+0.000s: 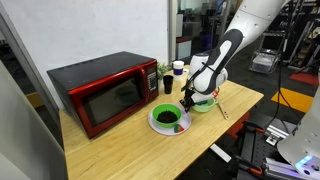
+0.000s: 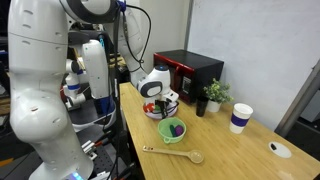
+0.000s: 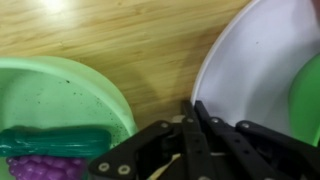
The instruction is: Close the microwave door, move the white plate to the right, remove the zucchini and purple grapes from the green pot and place them on the white plate
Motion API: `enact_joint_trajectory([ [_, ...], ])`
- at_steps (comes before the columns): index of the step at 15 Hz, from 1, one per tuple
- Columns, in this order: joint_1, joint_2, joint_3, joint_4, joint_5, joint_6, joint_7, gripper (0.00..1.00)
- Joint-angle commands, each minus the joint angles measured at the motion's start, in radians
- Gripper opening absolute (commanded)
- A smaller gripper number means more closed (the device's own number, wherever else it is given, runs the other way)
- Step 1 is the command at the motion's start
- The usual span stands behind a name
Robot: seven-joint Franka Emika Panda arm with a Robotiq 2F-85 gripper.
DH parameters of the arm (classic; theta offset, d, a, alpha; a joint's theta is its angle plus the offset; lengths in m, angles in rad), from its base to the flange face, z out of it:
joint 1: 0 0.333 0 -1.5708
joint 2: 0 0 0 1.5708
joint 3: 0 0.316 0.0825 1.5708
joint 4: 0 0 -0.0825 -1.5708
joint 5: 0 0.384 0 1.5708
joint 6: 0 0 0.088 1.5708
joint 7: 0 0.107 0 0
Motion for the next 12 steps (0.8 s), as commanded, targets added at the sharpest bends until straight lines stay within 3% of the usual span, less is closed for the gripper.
enact_joint_trajectory([
  [1, -0.039, 0.022, 0.049, -0.042, 0.054, 0.030, -0.056, 0.01],
  [2, -0.046, 0.020, 0.058, -0.043, 0.066, 0.031, -0.062, 0.06],
  [3, -0.053, 0.021, 0.070, -0.046, 0.080, 0.036, -0.070, 0.31],
  [5, -0.064, 0.022, 0.089, -0.051, 0.100, 0.031, -0.083, 0.35],
  [12, -0.033, -0.018, 0.066, -0.048, 0.066, 0.001, -0.067, 0.84],
])
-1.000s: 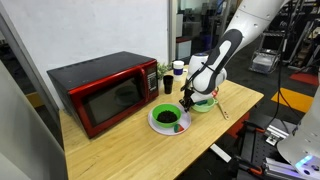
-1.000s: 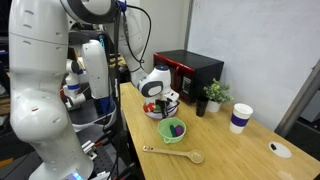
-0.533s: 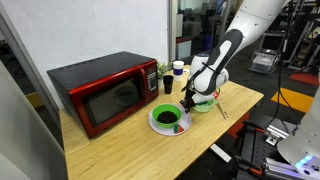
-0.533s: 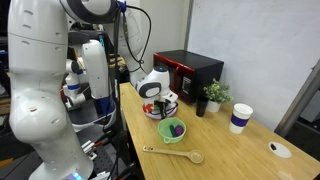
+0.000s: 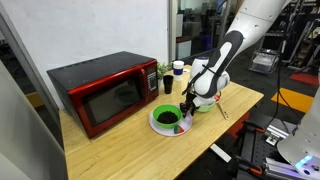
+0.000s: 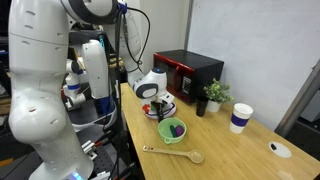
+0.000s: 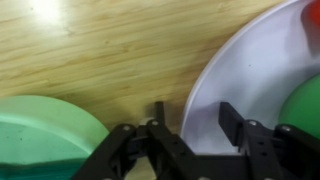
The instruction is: Close the microwave door, move the white plate to the right, remove the zucchini and purple grapes from the green pot and place them on the white plate
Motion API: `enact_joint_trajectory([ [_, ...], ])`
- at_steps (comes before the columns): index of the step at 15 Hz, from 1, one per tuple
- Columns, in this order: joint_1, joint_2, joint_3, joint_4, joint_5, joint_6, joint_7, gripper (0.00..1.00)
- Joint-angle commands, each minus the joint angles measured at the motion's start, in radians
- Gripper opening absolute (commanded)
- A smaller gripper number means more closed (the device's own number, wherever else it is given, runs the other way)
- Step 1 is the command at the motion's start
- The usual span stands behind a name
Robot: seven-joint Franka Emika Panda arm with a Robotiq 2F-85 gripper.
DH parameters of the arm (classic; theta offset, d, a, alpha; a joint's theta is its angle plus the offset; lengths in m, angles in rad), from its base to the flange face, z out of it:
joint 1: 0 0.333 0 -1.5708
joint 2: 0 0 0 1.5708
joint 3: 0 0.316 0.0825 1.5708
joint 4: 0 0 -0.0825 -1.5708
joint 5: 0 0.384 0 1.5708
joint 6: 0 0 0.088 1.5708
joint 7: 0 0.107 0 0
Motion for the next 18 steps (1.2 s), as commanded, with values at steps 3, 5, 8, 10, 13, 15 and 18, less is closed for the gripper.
enact_joint_trajectory([
  [3, 0.026, -0.047, -0.038, -0.007, -0.041, -0.039, -0.009, 0.99],
  [5, 0.032, -0.061, -0.047, 0.000, -0.059, -0.056, -0.008, 1.00],
  [8, 0.048, -0.090, -0.064, 0.008, -0.091, -0.083, -0.001, 1.00],
  [10, 0.058, -0.111, -0.075, 0.017, -0.117, -0.108, 0.005, 1.00],
  [13, 0.061, -0.142, -0.084, 0.038, -0.148, -0.160, 0.006, 1.00],
  [15, 0.055, -0.161, -0.086, 0.059, -0.161, -0.203, 0.003, 1.00],
  [18, 0.040, -0.191, -0.076, 0.087, -0.143, -0.269, -0.017, 1.00],
])
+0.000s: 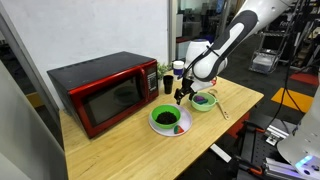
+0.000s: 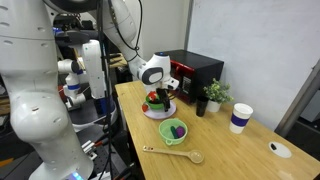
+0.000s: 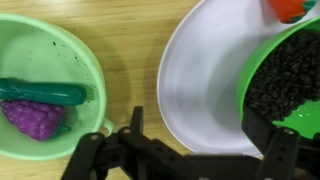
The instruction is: Close the microwave door, move the white plate to the right, remove the zucchini and purple grapes from the green pot and place them on the white plate
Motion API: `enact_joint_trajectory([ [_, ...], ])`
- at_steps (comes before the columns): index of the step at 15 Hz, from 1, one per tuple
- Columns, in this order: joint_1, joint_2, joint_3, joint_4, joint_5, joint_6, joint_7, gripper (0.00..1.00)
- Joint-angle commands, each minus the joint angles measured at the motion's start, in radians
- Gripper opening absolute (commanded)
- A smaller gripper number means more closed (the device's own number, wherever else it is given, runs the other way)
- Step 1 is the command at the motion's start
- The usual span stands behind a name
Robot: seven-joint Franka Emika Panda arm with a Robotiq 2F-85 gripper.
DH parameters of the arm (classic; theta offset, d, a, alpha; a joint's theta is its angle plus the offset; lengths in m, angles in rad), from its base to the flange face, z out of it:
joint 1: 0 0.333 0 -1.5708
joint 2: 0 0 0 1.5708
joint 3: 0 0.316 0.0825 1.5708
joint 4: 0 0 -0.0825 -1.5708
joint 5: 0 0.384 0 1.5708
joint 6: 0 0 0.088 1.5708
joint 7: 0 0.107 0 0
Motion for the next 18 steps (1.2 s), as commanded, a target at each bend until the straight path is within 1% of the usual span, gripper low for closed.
enact_joint_trajectory([
  [1, -0.014, -0.048, 0.000, 0.032, 0.010, -0.106, -0.026, 1.00],
  [2, -0.019, -0.059, 0.003, 0.039, 0.024, -0.129, -0.039, 1.00],
  [5, -0.024, -0.101, -0.005, 0.046, 0.016, -0.194, -0.034, 1.00],
  [9, -0.030, -0.165, -0.016, 0.069, -0.003, -0.321, -0.023, 1.00],
  [13, -0.034, -0.227, -0.019, 0.091, -0.015, -0.417, -0.009, 1.00],
  [14, -0.035, -0.235, -0.018, 0.106, -0.015, -0.458, -0.008, 1.00],
  [15, -0.029, -0.214, -0.011, 0.087, -0.001, -0.391, -0.004, 1.00],
  [16, -0.030, -0.226, -0.010, 0.093, -0.001, -0.416, -0.004, 1.00],
  [18, -0.030, -0.237, -0.010, 0.097, -0.001, -0.431, -0.004, 1.00],
])
